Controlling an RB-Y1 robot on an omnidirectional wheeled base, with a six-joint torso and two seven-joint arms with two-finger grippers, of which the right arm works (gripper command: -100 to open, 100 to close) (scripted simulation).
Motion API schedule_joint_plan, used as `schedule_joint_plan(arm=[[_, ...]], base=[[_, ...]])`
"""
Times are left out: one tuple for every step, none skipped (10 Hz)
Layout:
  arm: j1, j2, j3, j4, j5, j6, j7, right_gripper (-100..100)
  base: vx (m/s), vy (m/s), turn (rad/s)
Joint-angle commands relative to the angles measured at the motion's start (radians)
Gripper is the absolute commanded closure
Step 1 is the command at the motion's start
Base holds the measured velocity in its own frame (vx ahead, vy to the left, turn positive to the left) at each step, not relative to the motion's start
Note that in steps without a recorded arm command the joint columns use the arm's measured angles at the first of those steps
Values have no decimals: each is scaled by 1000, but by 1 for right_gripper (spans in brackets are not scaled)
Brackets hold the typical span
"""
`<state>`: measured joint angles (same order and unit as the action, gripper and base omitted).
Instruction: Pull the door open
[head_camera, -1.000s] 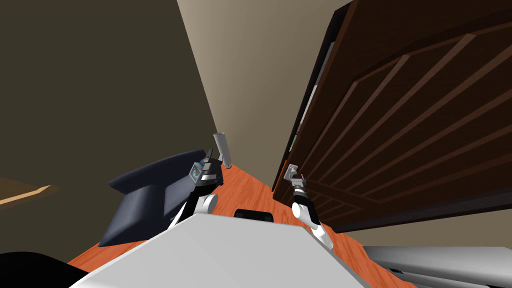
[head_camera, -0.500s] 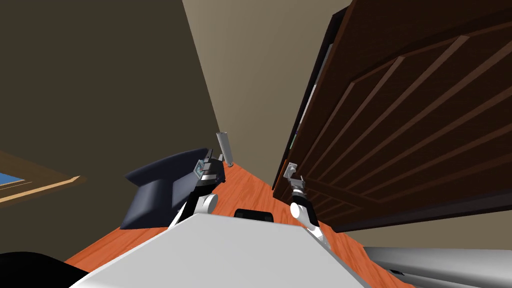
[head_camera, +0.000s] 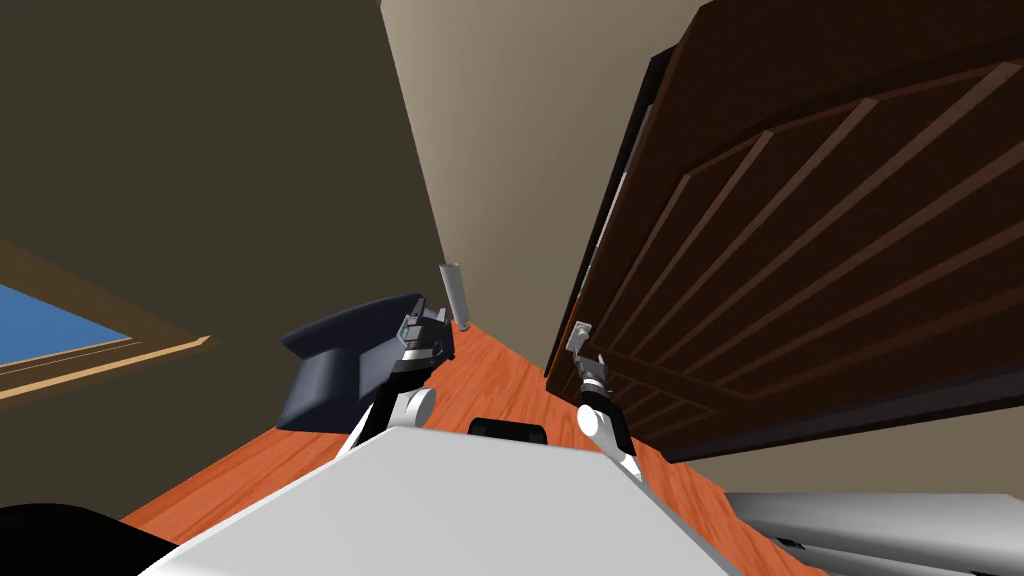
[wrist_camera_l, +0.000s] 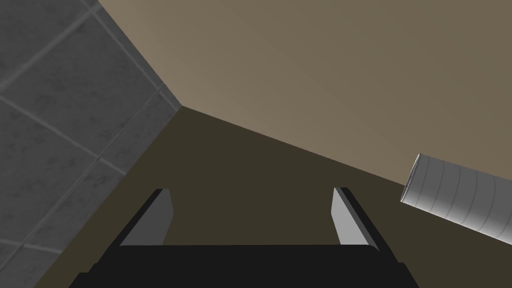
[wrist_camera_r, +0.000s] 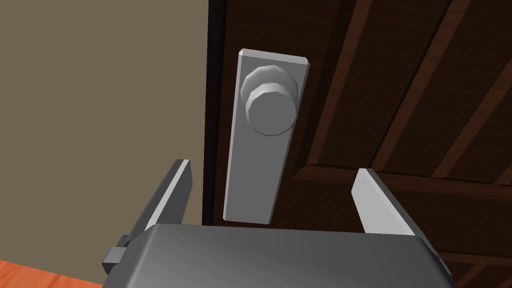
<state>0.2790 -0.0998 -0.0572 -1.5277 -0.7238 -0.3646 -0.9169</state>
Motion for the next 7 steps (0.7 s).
schedule_joint_plan(arm=[[5,6,5,-8,-21,2,-28,-100],[8,10,8,-13,-35,4,-44,-100],[6,8,6,-11,-26,3,-32,-100],[2,-20,-13,8,-40,-1,-58,-100],[-1,-41,-27,21,-48,-4,-74,-100],[-5,-63,-41,36,-57,-8,-91,-100],[-8,-84,-56,50,-66,-12,-108,-100]], base=[[-70,-20,30],[-52,-18,24],[-23,-10,5],[93,-11,146],[182,-24,175],[220,8,124],[244,-16,143]])
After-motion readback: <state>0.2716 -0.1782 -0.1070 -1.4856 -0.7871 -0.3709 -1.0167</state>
